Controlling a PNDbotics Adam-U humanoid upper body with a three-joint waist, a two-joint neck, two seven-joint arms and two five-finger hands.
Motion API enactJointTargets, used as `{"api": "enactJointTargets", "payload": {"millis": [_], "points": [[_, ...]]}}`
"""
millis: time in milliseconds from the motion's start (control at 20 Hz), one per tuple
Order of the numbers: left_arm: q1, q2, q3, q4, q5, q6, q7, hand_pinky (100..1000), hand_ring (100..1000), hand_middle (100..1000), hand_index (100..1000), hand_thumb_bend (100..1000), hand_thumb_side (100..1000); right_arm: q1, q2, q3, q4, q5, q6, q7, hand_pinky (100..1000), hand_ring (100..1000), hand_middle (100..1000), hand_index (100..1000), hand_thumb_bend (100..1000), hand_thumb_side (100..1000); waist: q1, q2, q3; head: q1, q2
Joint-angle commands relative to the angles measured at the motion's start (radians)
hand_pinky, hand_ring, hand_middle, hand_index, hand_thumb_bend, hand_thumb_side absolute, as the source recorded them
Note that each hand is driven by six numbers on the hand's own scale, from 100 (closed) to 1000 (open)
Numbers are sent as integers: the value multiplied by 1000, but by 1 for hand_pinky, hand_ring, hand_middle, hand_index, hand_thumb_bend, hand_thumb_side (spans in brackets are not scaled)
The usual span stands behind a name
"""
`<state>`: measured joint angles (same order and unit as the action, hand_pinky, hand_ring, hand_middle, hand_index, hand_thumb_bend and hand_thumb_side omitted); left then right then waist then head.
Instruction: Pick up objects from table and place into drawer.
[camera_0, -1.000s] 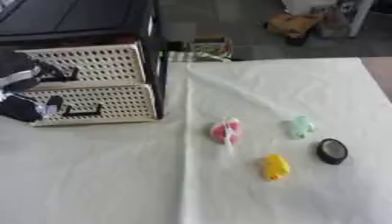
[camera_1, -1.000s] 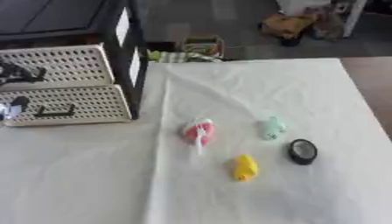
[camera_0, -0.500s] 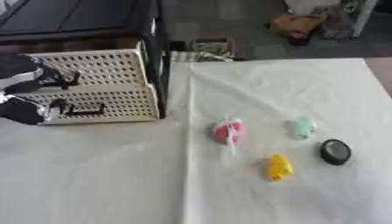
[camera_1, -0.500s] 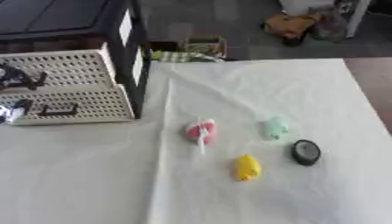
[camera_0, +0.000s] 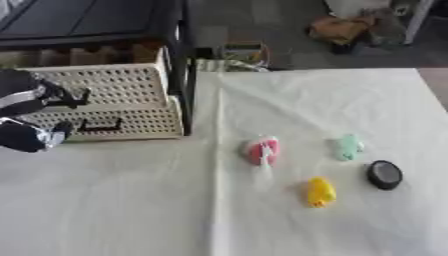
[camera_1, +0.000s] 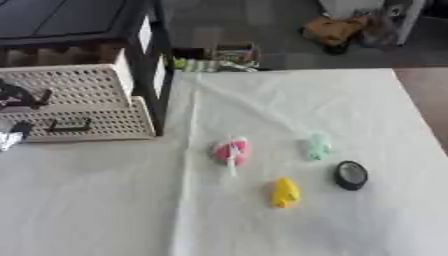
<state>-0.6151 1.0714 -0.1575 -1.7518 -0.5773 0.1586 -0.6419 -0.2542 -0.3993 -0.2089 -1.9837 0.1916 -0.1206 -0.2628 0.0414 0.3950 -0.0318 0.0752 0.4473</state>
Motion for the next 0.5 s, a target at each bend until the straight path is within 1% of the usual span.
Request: {"api": "enactJointTargets", "payload": {"millis": [50, 500], "points": [[16, 57, 24, -38, 24, 16, 19, 100, 100, 100, 796, 105, 408, -5, -11, -11, -16, -4, 0, -4, 708, 597, 383, 731, 447, 747, -3, -25, 5, -3, 0], [93, 87, 41, -120, 52, 52, 66, 100, 100, 100, 783, 105, 408, -6, -5, -13, -16, -5, -1, -6, 708, 598, 384, 731, 447, 746, -11, -27, 10, -5, -2]]}}
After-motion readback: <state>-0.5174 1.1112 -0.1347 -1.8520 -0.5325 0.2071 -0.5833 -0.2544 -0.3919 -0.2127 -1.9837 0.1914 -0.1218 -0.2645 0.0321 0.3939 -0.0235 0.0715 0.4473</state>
